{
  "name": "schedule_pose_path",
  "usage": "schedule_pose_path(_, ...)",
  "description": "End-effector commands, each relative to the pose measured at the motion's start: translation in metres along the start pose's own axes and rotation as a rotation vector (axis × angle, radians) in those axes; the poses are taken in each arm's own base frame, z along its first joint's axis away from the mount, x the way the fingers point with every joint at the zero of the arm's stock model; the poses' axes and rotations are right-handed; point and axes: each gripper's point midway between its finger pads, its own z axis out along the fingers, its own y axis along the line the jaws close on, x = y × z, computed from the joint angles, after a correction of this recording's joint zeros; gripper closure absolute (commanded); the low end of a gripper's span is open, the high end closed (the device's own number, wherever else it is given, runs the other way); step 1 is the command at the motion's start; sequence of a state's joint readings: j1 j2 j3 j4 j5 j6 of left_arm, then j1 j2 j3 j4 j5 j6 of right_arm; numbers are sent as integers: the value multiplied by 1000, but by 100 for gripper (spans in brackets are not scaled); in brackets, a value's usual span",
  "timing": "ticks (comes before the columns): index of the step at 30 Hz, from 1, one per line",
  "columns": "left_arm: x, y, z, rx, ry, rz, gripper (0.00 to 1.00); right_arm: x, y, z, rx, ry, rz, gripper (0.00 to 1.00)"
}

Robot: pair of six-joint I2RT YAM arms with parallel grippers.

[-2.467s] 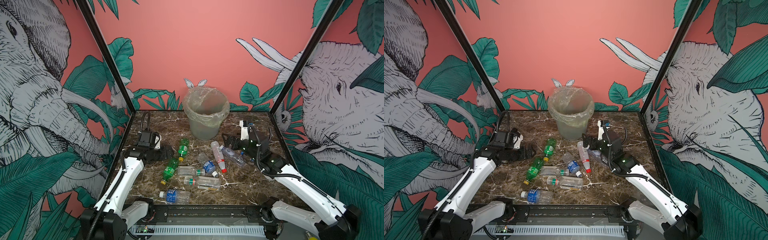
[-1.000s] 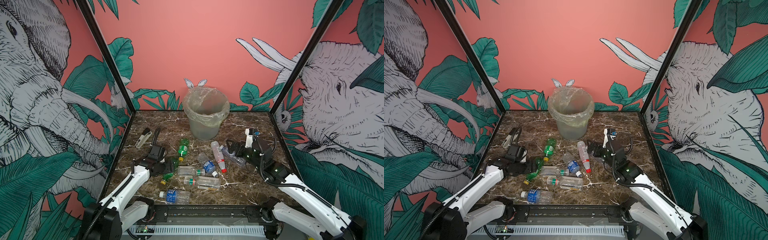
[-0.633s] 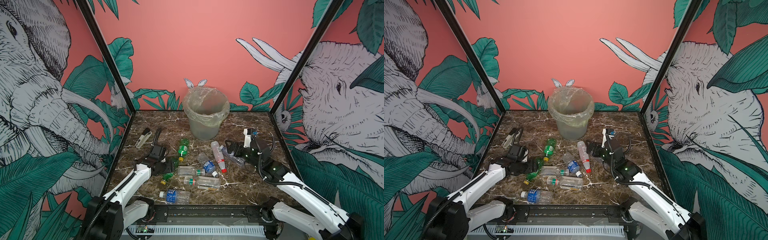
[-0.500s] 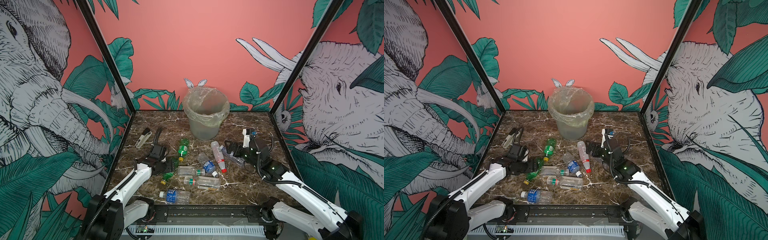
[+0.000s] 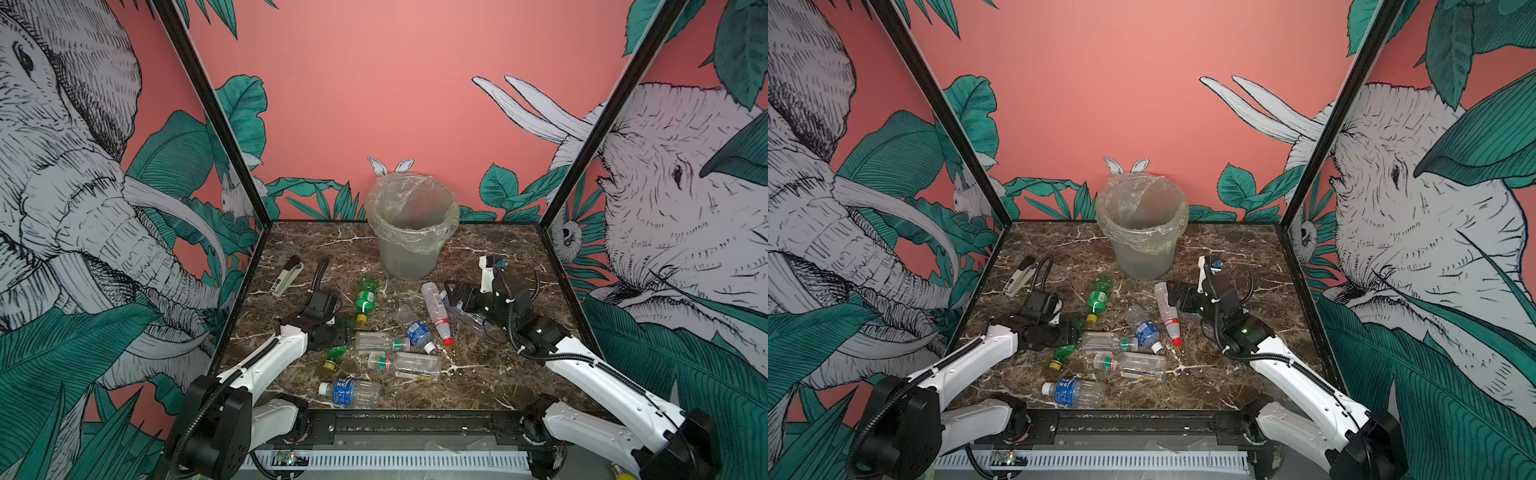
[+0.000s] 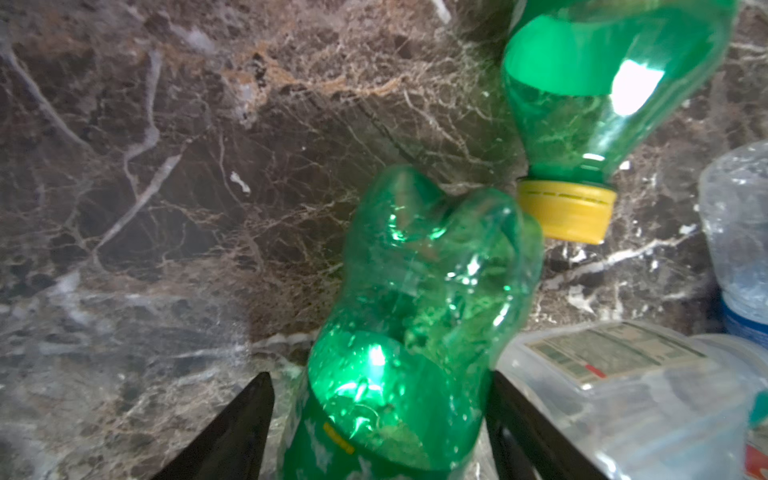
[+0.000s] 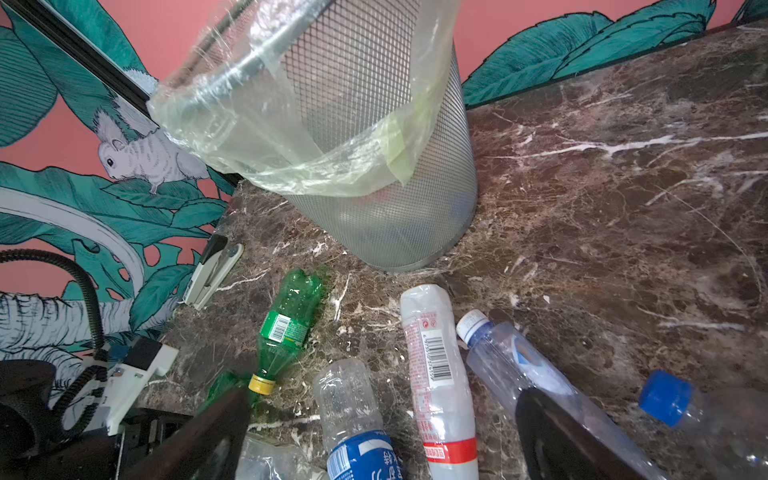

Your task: Throw the plastic bottles in the bin

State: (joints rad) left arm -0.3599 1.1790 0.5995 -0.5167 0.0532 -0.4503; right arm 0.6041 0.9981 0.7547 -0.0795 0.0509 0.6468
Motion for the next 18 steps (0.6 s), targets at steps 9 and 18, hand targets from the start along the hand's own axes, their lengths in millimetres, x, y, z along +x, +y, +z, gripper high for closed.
schedule_pose_path(9,-1,10,13,-70,10,6,21,-15,13,-1,-49,-45,28,1)
schedule_pose_path(18,-4,16,15,-100,-14,-3,29,-11,11,1,-42,-34,45,1)
